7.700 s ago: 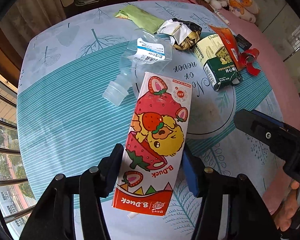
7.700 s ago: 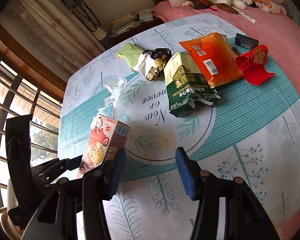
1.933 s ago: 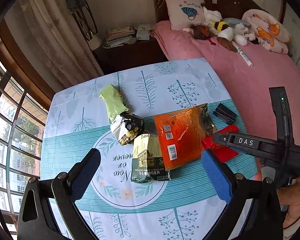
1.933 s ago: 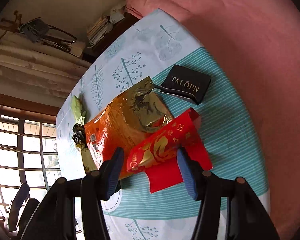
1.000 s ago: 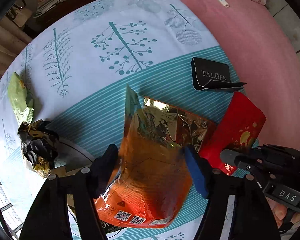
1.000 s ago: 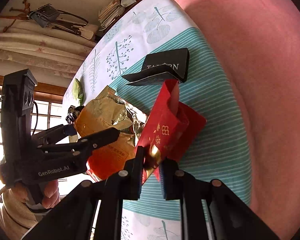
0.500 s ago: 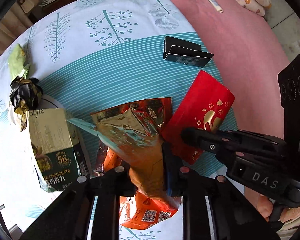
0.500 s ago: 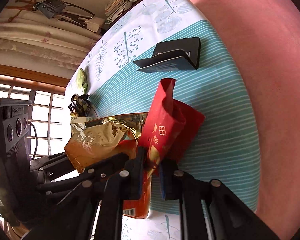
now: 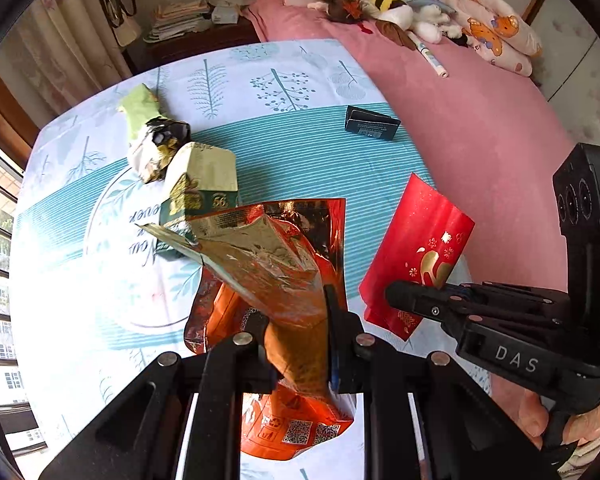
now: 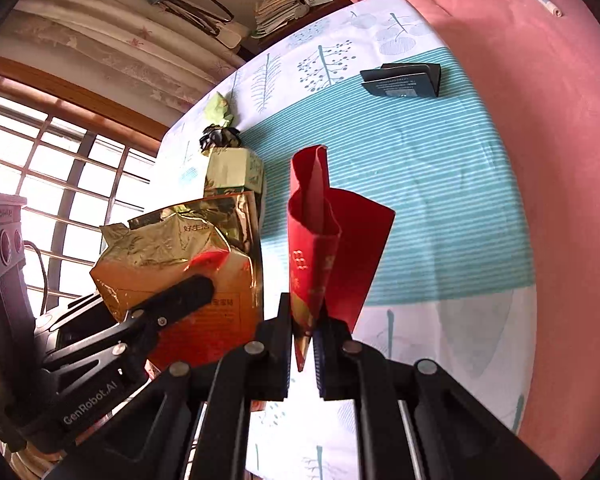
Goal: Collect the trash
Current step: 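Carry the foil bag and red envelope down over the floor bin, then open both tools to drop the bag and envelope into the bin, then raise both tools back toward the table, then reach the left tool to the Dubai Style box while the right tool reaches the black TALOPN card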
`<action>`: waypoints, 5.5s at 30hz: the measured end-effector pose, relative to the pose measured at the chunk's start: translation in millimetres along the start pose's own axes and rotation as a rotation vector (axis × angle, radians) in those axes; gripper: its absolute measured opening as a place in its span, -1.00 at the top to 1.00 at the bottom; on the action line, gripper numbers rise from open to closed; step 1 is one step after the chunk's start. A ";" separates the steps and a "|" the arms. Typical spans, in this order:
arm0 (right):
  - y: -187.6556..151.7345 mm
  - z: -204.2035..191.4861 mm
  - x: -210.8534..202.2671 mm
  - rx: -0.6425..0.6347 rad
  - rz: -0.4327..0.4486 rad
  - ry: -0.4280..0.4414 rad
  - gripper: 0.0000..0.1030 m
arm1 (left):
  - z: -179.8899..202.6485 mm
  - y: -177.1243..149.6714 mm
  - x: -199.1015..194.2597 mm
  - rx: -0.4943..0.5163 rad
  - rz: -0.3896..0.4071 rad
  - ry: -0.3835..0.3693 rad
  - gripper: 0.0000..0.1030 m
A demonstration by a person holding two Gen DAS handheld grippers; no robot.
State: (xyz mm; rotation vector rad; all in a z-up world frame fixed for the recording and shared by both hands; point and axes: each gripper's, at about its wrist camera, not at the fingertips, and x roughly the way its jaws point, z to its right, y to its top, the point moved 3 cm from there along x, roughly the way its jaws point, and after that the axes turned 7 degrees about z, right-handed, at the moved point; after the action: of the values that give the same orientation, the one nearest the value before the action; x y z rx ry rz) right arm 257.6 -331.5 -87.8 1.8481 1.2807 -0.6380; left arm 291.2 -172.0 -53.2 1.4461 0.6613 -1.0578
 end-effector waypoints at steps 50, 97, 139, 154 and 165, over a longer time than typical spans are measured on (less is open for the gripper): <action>-432.4 59.9 210.3 0.014 -0.308 -0.236 0.81 | -100.9 -447.5 126.6 -0.290 -0.236 0.029 0.64; -348.1 -68.7 -13.2 -0.027 0.006 -0.172 0.17 | -83.1 -321.4 -136.0 -0.145 0.061 0.170 -0.98; -25.4 -51.6 -56.0 -0.260 0.231 -0.145 0.16 | -81.7 -36.9 -81.8 -0.251 0.185 0.236 -0.98; 133.1 23.4 36.2 -0.541 0.173 -0.317 0.16 | -96.3 70.3 61.4 -0.286 0.008 0.238 -0.98; 145.9 51.4 92.7 -0.589 0.048 -0.330 0.16 | -109.0 78.1 128.6 -0.344 -0.112 0.216 -0.98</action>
State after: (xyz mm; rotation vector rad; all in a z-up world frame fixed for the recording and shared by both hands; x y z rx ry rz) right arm 428.7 -351.0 -141.3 1.2290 1.0555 -0.4512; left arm 440.1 -102.0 -139.6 1.2402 1.0365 -0.8288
